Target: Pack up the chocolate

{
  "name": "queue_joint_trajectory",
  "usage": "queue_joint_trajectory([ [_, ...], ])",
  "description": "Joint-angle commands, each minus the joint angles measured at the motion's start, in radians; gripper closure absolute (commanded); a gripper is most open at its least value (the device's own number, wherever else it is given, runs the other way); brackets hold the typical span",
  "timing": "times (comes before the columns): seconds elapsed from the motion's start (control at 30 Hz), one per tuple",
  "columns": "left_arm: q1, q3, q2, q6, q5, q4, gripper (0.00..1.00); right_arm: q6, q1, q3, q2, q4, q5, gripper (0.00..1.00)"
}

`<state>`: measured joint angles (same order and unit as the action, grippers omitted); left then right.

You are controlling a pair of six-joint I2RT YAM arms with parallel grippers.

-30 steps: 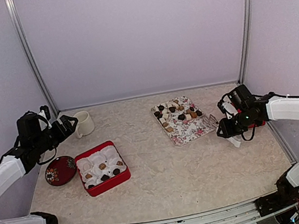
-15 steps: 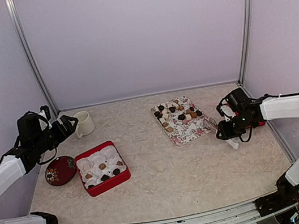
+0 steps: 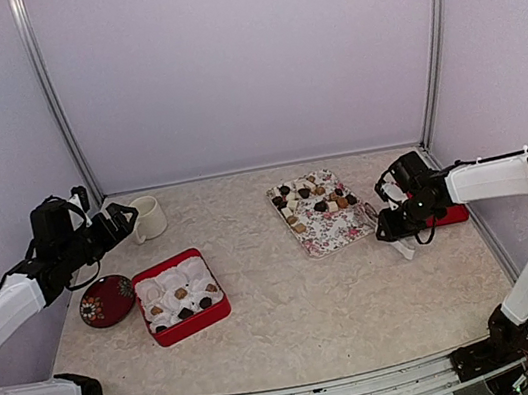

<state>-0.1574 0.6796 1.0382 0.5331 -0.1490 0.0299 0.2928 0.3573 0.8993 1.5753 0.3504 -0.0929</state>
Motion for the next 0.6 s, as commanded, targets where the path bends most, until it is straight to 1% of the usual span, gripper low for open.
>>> queue_joint_trajectory([
  [0.0, 0.009, 0.025, 0.004, -0.018, 0.014, -0.018, 0.01, -0.033, -0.013, 0.06, 0.044, -0.031, -0.015, 0.62],
  [0.33, 0.016, 0.028, 0.018, -0.019, 0.017, -0.024, 0.01, -0.068, -0.029, 0.128, 0.126, -0.03, -0.033, 0.61],
  [0.5, 0.017, 0.031, 0.023, -0.018, 0.017, -0.024, 0.01, -0.078, -0.036, 0.135, 0.142, -0.033, -0.04, 0.62],
  [0.57, 0.017, 0.031, 0.026, -0.02, 0.017, -0.023, 0.01, -0.08, -0.038, 0.138, 0.145, -0.032, -0.045, 0.65],
])
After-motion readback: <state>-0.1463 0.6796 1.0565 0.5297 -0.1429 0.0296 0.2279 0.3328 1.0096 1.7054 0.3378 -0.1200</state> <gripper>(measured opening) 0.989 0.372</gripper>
